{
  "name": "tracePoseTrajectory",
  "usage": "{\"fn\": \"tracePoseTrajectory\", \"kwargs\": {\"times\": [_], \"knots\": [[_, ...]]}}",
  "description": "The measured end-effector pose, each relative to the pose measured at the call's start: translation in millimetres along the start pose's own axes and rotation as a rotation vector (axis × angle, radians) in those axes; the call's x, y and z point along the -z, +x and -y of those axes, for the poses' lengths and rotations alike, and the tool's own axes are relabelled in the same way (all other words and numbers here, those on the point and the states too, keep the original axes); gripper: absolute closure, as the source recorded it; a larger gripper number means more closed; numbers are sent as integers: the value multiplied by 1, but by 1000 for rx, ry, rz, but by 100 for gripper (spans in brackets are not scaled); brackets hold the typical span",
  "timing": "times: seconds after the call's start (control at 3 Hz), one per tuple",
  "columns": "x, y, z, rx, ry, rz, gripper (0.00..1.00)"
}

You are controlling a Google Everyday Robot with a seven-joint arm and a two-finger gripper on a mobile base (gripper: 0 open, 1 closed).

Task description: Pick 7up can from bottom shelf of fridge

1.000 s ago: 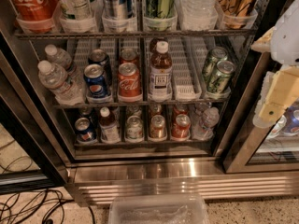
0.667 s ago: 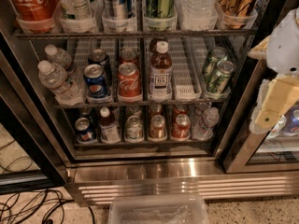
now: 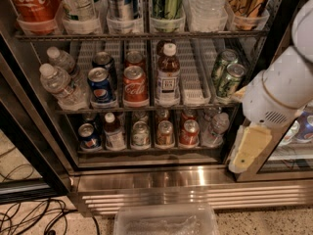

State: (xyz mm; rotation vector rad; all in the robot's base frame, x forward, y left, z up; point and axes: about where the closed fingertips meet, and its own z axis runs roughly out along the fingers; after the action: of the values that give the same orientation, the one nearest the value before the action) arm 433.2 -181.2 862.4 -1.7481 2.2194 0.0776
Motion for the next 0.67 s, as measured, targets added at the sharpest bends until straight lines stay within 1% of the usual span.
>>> {"fn": "tracePoseTrajectory", "kwargs": {"times": [0.33, 0.67], "knots": [[-47, 1, -10, -25, -28, 58, 0], [-71, 1, -17, -17, -61, 99, 0]]}}
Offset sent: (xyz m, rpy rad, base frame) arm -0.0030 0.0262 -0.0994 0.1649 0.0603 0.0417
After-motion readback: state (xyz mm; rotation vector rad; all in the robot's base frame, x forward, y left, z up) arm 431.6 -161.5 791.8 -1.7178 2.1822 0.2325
